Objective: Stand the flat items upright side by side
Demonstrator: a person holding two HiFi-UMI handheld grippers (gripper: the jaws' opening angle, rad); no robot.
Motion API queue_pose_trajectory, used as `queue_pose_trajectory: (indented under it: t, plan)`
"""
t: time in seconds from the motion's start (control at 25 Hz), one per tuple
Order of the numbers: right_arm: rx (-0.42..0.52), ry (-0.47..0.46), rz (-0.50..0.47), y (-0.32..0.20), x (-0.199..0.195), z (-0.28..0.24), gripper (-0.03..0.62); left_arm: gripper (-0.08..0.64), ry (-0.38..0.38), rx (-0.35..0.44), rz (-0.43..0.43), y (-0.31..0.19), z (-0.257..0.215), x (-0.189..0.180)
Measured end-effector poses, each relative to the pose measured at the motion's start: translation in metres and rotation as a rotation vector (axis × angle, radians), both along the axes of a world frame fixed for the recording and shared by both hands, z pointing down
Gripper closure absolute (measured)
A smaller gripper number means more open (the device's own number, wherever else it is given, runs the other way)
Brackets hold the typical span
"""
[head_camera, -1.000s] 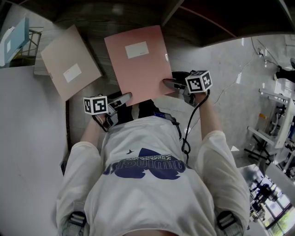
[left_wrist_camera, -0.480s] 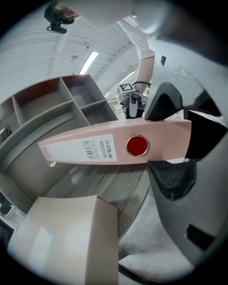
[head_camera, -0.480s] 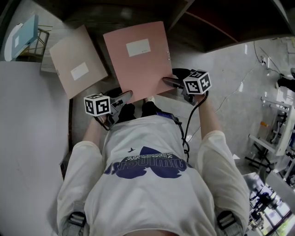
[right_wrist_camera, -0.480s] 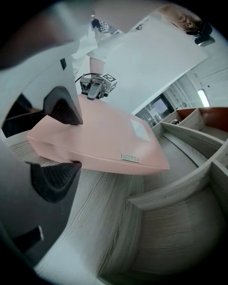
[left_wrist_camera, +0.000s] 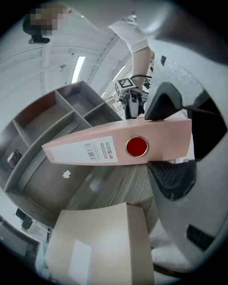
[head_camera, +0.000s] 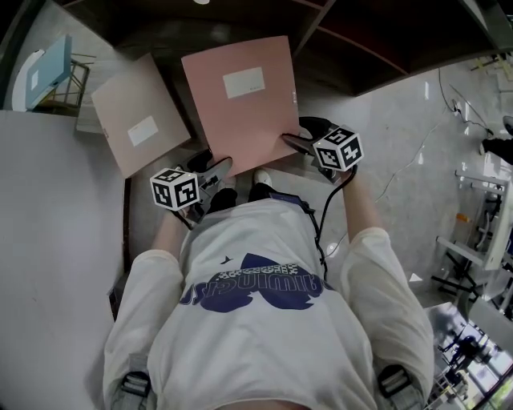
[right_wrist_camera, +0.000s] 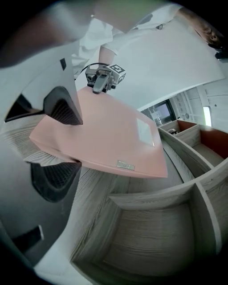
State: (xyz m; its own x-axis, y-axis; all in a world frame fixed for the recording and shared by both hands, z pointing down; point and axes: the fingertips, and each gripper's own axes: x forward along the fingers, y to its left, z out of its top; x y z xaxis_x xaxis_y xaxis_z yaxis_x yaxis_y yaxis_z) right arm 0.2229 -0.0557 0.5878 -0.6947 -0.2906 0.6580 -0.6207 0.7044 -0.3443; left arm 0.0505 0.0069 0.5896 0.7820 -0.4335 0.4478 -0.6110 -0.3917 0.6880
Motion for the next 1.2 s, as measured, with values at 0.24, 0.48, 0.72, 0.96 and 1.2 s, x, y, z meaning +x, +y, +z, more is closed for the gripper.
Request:
queue_pose_trajectory:
  t: [0.24,0.48,0.72,0.96,1.2]
  plan:
    - [0.057,0.025,0.028,0.005,0.002,-0.004,0.331,0.259,-0.065,0.111,0.033,0.000,-0.006,0.002]
    - [0.066,0.036,0.080,0.012,0.000,-0.009,0.322,0.253,-0.100,0.206,0.060,-0.003,-0.011,0.002]
    - [0.074,0.011,0.161,0.019,-0.005,-0.014,0.228,0.250,-0.148,0.275,0.117,-0.002,-0.013,0.007]
    - [0.052,-0.039,0.286,0.022,-0.006,-0.024,0.216,0.249,-0.206,0.329,0.171,0.003,-0.008,0.008]
    - [0.120,0.039,0.336,0.030,-0.012,-0.025,0.190,0.250,-0.289,0.399,0.225,0.005,0.002,0.005]
